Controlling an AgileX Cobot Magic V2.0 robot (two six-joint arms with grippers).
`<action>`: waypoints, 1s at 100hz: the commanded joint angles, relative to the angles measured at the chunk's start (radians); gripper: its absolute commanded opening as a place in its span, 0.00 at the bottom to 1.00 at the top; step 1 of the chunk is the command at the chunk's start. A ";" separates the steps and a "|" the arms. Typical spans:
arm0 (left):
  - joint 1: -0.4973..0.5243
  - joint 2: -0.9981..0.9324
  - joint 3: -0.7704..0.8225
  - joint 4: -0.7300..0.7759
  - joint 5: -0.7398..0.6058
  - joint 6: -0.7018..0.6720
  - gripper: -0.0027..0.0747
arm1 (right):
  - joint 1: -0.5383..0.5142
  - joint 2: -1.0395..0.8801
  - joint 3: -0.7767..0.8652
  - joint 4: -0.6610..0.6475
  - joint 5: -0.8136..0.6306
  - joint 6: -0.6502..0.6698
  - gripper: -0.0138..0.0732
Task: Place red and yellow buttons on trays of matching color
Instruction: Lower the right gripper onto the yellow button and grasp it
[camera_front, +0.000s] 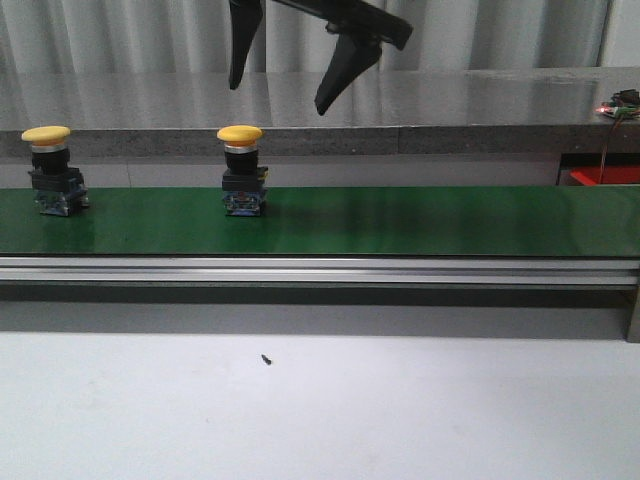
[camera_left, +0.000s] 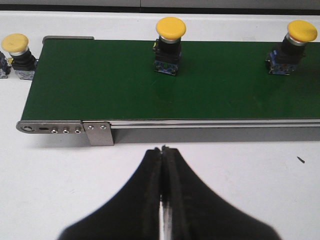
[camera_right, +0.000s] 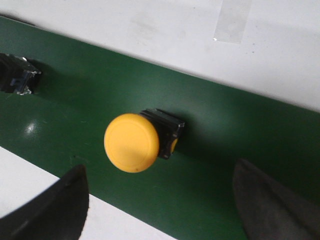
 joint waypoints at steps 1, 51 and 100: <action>-0.007 -0.002 -0.025 -0.018 -0.059 -0.002 0.01 | 0.002 -0.051 -0.032 0.048 0.041 -0.002 0.84; -0.007 -0.002 -0.025 -0.018 -0.059 -0.002 0.01 | 0.002 -0.022 -0.032 0.067 0.011 -0.014 0.84; -0.007 -0.002 -0.025 -0.018 -0.059 -0.002 0.01 | -0.005 0.045 -0.032 0.006 0.001 -0.014 0.81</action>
